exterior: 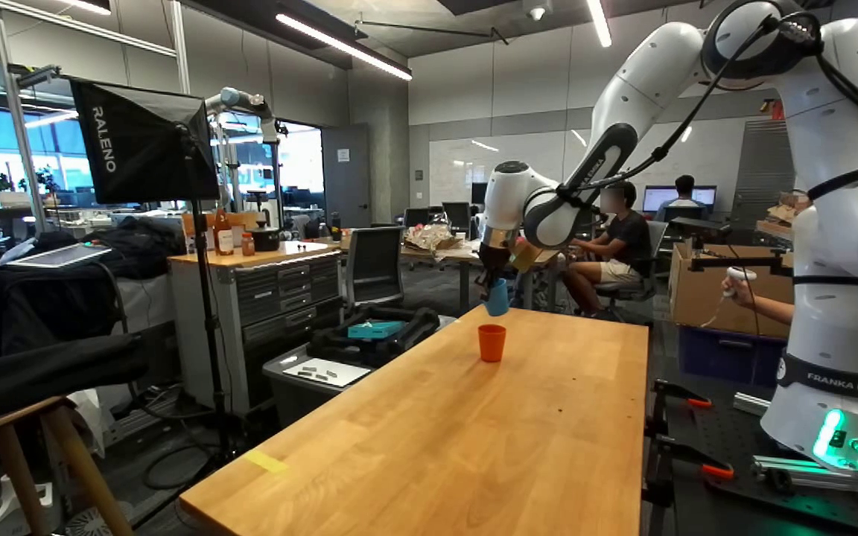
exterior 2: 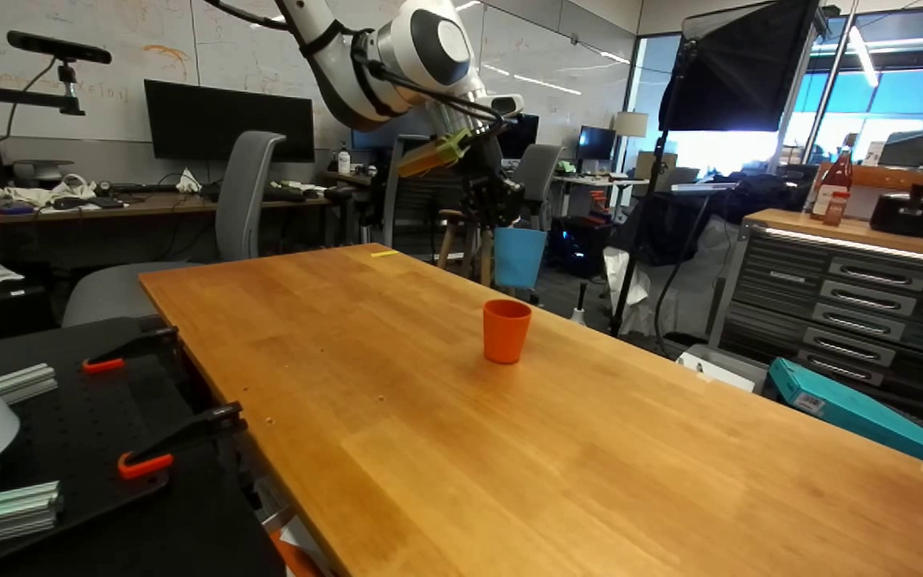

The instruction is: Get the blue cup and stack it in the orange cup

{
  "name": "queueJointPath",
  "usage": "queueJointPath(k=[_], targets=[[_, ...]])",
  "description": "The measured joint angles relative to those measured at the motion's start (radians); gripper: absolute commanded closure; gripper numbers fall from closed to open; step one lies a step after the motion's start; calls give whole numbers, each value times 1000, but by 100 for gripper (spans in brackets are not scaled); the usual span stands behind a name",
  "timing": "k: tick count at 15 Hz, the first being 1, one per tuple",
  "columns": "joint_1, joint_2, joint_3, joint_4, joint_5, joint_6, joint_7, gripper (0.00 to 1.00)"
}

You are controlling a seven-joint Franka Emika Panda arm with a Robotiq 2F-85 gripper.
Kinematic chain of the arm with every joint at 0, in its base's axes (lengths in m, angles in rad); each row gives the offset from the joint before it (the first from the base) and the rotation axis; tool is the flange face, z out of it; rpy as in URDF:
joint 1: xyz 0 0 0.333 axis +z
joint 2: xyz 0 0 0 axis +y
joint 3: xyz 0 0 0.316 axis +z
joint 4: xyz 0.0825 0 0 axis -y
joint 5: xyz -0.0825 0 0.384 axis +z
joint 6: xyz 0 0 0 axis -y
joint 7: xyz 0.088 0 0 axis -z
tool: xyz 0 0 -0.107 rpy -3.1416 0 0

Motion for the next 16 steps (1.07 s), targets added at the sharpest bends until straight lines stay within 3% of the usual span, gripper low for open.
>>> queueJointPath(k=[11,12,13,16], targets=[[10,103,-20,4,-1,137,62,96],[15,110,-20,4,-1,144,68,68],[19,116,-20,4,-1,149,73,66],[24,124,-19,4,-1,157,94,45]])
